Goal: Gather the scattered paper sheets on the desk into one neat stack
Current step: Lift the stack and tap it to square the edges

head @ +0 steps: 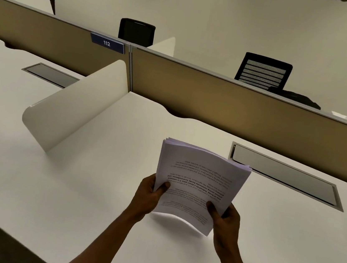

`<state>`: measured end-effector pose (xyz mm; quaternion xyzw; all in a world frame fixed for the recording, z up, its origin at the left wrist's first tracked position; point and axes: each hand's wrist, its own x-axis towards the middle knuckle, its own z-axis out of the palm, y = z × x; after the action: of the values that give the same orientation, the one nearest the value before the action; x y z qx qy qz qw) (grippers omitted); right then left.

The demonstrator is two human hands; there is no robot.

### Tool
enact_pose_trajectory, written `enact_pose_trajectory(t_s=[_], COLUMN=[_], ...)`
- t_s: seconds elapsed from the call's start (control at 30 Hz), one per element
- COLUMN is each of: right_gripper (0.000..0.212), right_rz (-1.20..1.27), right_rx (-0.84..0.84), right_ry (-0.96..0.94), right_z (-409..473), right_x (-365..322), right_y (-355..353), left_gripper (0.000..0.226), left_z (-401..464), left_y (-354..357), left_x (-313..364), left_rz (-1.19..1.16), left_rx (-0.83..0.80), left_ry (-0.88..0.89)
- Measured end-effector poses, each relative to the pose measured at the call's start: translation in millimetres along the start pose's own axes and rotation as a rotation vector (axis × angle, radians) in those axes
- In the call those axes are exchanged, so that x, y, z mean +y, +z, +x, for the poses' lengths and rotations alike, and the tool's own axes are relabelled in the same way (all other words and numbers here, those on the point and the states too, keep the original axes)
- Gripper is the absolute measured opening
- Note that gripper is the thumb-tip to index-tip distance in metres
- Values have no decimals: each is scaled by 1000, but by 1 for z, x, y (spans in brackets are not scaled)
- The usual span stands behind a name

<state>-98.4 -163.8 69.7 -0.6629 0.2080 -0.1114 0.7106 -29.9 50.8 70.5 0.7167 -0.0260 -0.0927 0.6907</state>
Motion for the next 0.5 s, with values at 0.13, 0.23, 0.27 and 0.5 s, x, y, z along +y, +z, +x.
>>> enact_pose_trajectory(t_s=[0.13, 0.23, 0.27, 0.5], right_gripper=[24, 24, 26, 42], right_rz=[-29, -71, -92, -475], right_rx=[-19, -2, 1, -128], right_ry=[22, -8, -34, -385], right_z=[-3, -1, 0, 7], right_x=[10, 4, -1, -52], right_y=[4, 5, 4, -14], left_gripper=[24, 22, 25, 98], left_z=[-3, -3, -2, 5], left_y=[1, -1, -2, -23], left_x=[-9, -6, 0, 86], left_rz=[-5, 6, 18, 512], left_rx=[-9, -11, -7, 245], left_ry=[-36, -18, 3, 476])
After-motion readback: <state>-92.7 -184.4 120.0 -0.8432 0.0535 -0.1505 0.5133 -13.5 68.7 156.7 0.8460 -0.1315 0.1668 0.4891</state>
